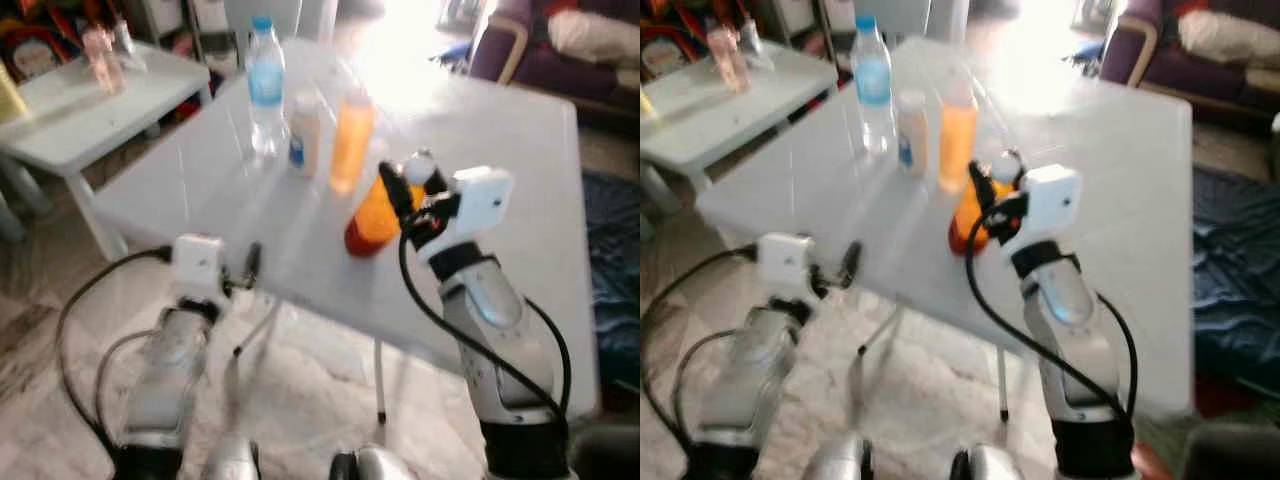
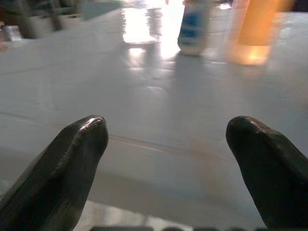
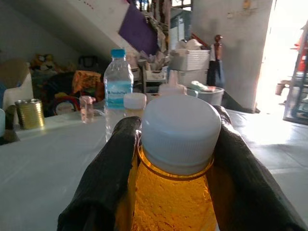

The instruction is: Restocking fridge

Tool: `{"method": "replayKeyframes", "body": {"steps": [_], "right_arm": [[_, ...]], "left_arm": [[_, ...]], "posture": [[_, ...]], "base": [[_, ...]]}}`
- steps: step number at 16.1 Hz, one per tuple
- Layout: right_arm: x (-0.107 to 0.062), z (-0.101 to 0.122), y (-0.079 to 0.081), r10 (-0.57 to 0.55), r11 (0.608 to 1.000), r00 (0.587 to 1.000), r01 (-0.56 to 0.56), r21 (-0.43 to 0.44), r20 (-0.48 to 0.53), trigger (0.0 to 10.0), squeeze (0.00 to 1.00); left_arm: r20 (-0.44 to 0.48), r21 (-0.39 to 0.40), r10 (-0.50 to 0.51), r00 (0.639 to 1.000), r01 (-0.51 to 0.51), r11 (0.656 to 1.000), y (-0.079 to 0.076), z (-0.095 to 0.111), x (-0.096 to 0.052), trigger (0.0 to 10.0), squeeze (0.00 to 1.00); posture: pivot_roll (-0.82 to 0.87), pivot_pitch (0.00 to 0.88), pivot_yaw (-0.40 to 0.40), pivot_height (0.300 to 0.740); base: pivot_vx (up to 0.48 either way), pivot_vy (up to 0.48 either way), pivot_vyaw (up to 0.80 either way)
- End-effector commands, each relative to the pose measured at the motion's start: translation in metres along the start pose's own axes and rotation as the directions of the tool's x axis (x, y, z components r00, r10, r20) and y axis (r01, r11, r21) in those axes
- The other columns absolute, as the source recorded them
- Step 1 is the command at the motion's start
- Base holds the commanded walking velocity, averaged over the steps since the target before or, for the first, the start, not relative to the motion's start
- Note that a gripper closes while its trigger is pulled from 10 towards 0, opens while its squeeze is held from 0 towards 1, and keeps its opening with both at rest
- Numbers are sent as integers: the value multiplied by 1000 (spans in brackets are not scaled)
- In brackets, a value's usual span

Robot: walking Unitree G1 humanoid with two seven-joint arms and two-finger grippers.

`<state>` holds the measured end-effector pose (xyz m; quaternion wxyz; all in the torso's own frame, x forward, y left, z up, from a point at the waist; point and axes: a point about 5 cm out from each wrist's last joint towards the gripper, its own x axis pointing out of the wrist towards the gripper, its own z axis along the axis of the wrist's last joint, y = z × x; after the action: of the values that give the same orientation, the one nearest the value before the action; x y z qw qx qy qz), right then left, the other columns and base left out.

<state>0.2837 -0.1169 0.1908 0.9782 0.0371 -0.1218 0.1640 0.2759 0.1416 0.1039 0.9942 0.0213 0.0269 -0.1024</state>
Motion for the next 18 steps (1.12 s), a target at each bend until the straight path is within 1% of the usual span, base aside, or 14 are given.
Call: {"method": "replayKeyframes", "body": {"steps": [1,2,7,11,12,16,18], "right_arm": [[-5,-18,-1,-2,1000,996,4,23,-92,10000,0],[-5,-18,3,26,1000,996,-25,14,-87,10000,0],[-5,-20,11,100,995,992,-98,28,-82,10000,0],[-8,-27,17,153,988,984,-151,21,-92,10000,0],[-9,-28,19,165,986,982,-164,22,-93,10000,0],[-12,-34,24,218,976,971,-219,3,-102,10000,0],[-11,-36,24,226,974,969,-228,-11,-102,10000,0]], "left_arm": [[-7,16,16,1000,-16,1000,5,0,0,10000,0],[-6,18,18,1000,-18,1000,5,1,0,10000,0],[-8,24,32,999,-32,999,7,-1,1,10000,0],[-16,23,71,997,-71,997,14,-7,-2,10000,0],[-26,24,90,996,-89,996,16,-9,-3,10000,0],[-53,75,218,975,-214,974,33,-18,-4,10000,0],[-48,81,251,967,-247,966,40,-17,-3,10000,0]], "posture": [[59,72,-56,740],[62,73,-57,740],[71,72,-58,740],[79,70,-52,740],[79,70,-52,740],[89,71,-45,740],[96,74,-38,740]], "base": [[-289,0,0],[-289,0,800],[-273,0,800],[0,0,800],[0,0,800],[0,0,800],[0,0,800]]}}
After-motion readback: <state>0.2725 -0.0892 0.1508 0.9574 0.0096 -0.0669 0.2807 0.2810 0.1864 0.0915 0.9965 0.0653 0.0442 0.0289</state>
